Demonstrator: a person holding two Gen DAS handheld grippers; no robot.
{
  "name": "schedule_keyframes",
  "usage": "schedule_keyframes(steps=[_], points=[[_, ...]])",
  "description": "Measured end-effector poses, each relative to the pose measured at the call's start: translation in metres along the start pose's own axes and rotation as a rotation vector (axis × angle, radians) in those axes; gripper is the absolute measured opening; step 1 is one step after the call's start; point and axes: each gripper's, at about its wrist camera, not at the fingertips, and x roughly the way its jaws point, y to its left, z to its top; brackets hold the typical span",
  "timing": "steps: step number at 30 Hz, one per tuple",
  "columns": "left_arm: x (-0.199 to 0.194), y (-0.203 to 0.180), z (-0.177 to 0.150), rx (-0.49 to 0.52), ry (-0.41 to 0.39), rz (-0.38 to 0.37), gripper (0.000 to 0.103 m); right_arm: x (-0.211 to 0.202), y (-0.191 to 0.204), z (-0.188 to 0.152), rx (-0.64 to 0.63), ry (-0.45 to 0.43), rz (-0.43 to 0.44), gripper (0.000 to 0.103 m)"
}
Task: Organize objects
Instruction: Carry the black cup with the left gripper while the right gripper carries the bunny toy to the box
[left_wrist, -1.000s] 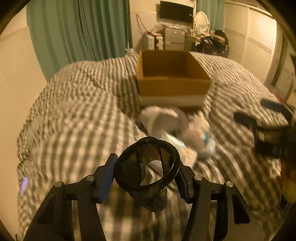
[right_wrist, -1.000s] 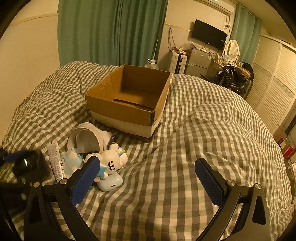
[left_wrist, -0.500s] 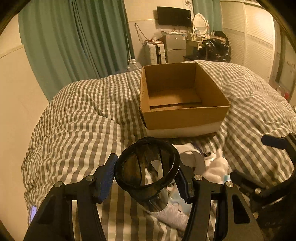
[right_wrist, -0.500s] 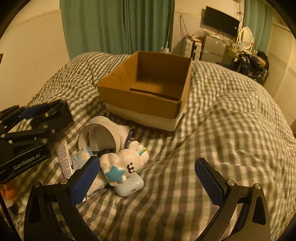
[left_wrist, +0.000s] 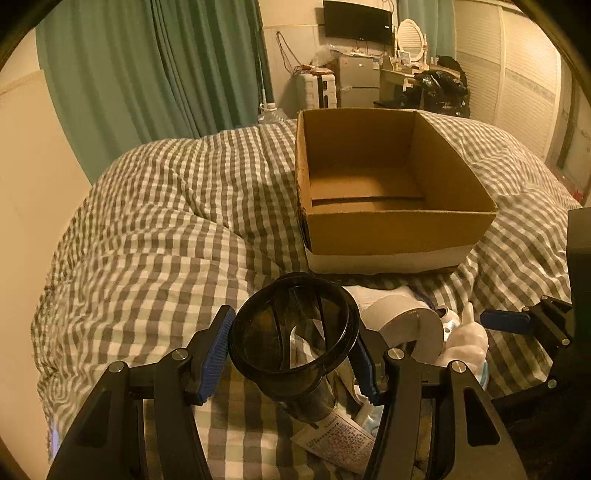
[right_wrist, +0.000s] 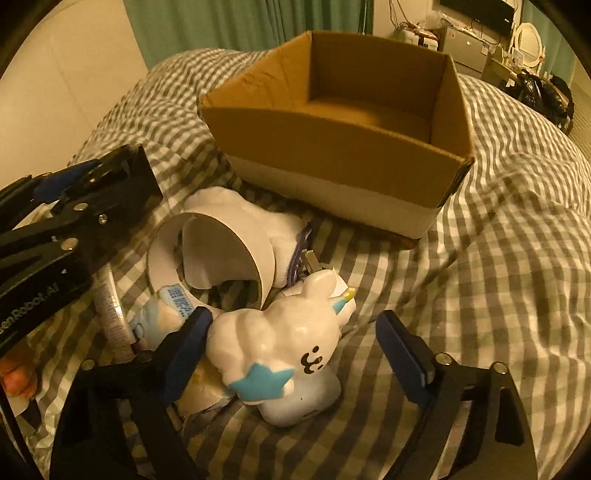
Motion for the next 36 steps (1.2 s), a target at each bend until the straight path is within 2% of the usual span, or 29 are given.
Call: schedule_keyframes(steps=[7,14,24,30,36], points=[[-0.004,0.002,-0.002,-0.012,-0.011,-0.02,0.06,-0.004,0.007,-0.004,-0.028,-0.01,-0.005,0.066],[-0.017,0.0,-0.008,-0.023,-0.019,-0.04,0.06,-0.024,0.006,-0.01,-0.032,-0.069,-0.041,0.065],[-0.053,-0.001,-0.004,-0.029,-0.07,-0.052,0.06,-0.078,0.003,-0.003,-0.036,-0.196,-0.086,0.065],[-0.063,-0.002,0.017,-0.023,-0.096,-0.071,0.06,-0.104,-0.002,0.009,-0.049,-0.258,-0.104,0.065],[-0.064,-0.003,0.054,-0.008,-0.136,-0.073,0.06,-0.122,-0.011,0.037,-0.058,-0.308,-0.101,0.065]])
